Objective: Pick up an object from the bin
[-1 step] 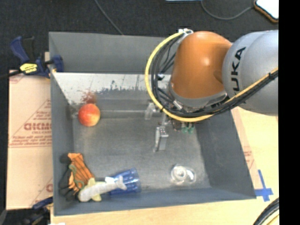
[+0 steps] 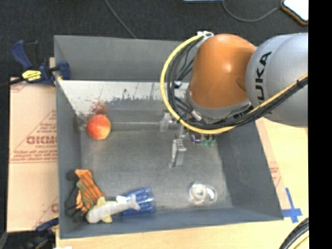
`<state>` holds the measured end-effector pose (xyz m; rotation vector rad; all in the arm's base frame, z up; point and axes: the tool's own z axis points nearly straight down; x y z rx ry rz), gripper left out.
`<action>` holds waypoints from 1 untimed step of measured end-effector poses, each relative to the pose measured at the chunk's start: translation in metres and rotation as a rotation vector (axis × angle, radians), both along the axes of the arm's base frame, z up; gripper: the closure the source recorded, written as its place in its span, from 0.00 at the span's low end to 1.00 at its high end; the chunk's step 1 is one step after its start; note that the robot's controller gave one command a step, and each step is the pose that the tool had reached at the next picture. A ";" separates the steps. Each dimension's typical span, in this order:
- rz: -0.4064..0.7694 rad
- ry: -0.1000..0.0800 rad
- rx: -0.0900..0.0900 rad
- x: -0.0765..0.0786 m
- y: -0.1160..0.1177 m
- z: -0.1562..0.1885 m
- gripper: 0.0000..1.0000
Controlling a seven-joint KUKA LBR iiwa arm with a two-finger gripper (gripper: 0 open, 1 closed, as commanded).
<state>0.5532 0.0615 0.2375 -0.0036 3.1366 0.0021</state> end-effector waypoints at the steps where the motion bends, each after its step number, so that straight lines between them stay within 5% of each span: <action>1: 0.188 -0.008 -0.003 0.096 -0.039 -0.065 0.00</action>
Offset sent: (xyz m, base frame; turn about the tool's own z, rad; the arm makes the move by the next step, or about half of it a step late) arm 0.0213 -0.0544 -0.0483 -0.2278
